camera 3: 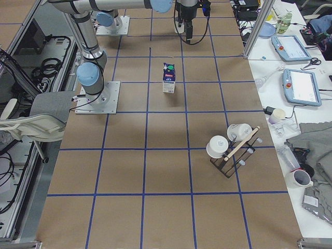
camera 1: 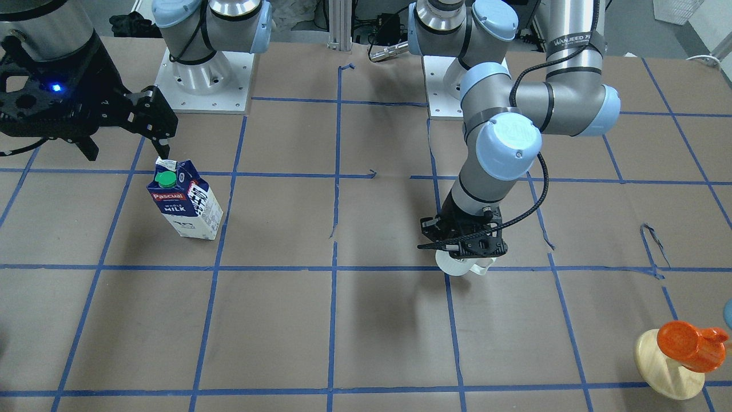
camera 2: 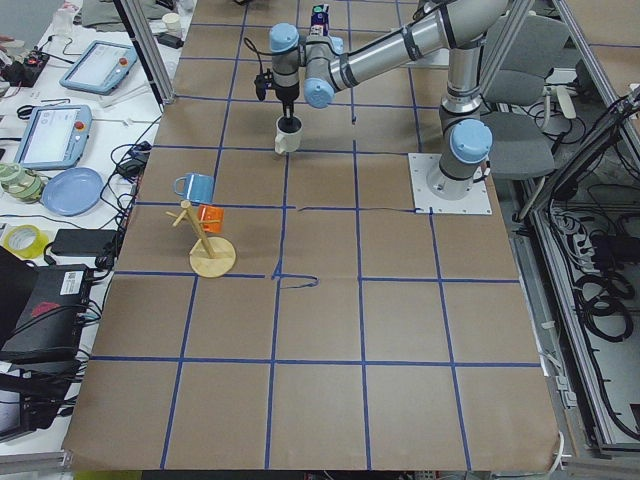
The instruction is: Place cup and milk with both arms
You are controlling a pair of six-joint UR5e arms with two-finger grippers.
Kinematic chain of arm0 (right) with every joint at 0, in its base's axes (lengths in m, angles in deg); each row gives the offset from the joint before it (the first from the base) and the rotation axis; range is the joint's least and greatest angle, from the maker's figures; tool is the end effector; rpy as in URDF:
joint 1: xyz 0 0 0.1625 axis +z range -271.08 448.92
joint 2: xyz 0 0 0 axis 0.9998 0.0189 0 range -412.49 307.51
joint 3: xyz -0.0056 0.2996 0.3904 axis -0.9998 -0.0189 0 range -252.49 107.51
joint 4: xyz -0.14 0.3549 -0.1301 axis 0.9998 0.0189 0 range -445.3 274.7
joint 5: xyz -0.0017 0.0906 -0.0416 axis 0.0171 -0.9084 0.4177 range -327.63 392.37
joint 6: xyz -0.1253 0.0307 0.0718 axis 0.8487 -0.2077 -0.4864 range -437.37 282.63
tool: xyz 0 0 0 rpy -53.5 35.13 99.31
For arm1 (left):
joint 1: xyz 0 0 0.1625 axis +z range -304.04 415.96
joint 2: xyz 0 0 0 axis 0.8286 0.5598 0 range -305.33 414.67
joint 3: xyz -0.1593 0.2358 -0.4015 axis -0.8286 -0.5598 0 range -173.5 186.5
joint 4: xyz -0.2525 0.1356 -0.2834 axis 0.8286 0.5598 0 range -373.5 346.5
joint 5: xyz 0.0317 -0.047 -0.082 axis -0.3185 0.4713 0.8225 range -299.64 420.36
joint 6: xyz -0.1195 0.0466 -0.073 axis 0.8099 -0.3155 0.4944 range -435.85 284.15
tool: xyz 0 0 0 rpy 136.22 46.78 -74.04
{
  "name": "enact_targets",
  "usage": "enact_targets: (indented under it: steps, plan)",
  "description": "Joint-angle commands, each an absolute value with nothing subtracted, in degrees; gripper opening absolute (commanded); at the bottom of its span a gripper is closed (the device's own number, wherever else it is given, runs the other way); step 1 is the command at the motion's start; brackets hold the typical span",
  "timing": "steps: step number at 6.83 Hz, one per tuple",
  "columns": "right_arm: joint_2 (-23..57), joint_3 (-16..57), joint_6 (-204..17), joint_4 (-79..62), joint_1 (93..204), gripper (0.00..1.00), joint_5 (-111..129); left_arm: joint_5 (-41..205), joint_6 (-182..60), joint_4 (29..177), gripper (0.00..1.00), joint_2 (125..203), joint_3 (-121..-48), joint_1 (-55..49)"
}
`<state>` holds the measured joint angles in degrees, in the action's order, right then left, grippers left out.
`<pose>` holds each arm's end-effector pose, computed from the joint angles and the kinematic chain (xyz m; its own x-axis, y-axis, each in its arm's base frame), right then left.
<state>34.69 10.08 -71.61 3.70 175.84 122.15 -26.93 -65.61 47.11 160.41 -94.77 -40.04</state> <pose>0.1061 -0.5187 0.5436 -0.9989 -0.0467 0.0025 -0.0468 0.9969 -0.0633 -0.1999 -0.5603 0.3202 -0.9960 -0.0720 0.0537 -0.0738 0.9967 -0.0325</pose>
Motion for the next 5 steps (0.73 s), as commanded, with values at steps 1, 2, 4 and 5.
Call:
enact_targets:
  steps: [1,2,4,5]
  plan:
    - [34.61,10.83,-71.65,3.82,175.76,1.0,121.85,-19.76,-54.19,48.65,0.0,161.97,-87.91,-45.98]
    - [34.52,11.27,-71.57,3.91,175.84,1.0,121.76,-19.53,-53.44,48.3,0.0,163.55,-87.46,-47.3]
    - [34.95,14.59,-70.43,3.56,175.58,1.0,122.45,-20.75,-50.55,41.2,0.0,169.16,-85.71,-51.51]
    - [35.65,17.83,-67.47,3.56,175.58,1.0,122.54,-23.28,-48.62,41.17,0.0,171.88,-82.56,-53.62]
